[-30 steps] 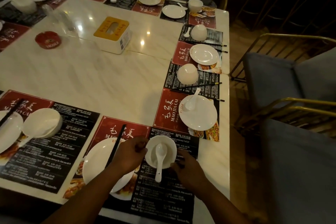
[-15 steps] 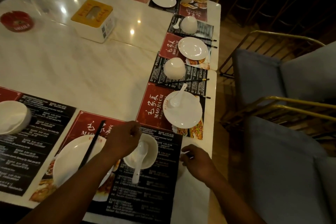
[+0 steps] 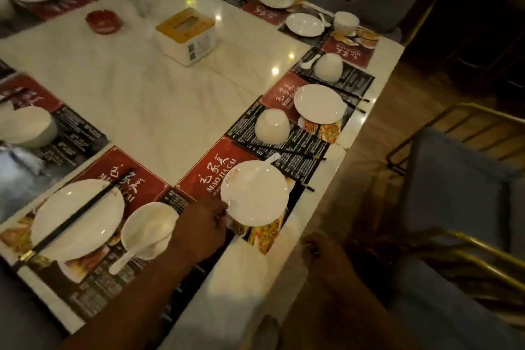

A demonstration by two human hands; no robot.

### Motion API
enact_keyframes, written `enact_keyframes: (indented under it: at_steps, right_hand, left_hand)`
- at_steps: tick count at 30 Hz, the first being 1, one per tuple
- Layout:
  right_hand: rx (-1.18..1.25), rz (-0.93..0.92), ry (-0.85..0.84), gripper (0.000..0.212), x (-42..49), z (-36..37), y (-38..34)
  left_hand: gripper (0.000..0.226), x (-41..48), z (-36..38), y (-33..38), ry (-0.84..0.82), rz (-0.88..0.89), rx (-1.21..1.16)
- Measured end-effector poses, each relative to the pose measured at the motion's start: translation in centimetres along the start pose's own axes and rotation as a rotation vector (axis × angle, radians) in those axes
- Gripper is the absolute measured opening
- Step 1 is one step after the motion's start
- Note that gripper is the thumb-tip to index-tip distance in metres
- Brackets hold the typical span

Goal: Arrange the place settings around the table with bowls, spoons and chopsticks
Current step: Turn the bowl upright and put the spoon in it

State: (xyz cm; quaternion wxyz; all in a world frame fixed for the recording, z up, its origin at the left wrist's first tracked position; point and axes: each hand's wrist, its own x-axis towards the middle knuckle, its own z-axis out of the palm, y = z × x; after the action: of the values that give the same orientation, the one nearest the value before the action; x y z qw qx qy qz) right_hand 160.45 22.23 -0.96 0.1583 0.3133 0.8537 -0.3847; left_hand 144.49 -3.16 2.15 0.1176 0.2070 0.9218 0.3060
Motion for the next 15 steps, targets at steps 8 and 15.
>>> enact_keyframes:
  at_steps: [8,15]
  right_hand:
    - [-0.152,-0.204,-0.026,0.019,4.5,-6.7,-1.2]
    - [-0.219,-0.363,0.042,0.008,8.9,-10.3,-8.1]
  left_hand:
    - [0.034,0.5,0.8,3.5,0.057,-0.108,-0.001]
    - [0.036,2.4,0.1,3.2,0.098,-0.165,-0.049]
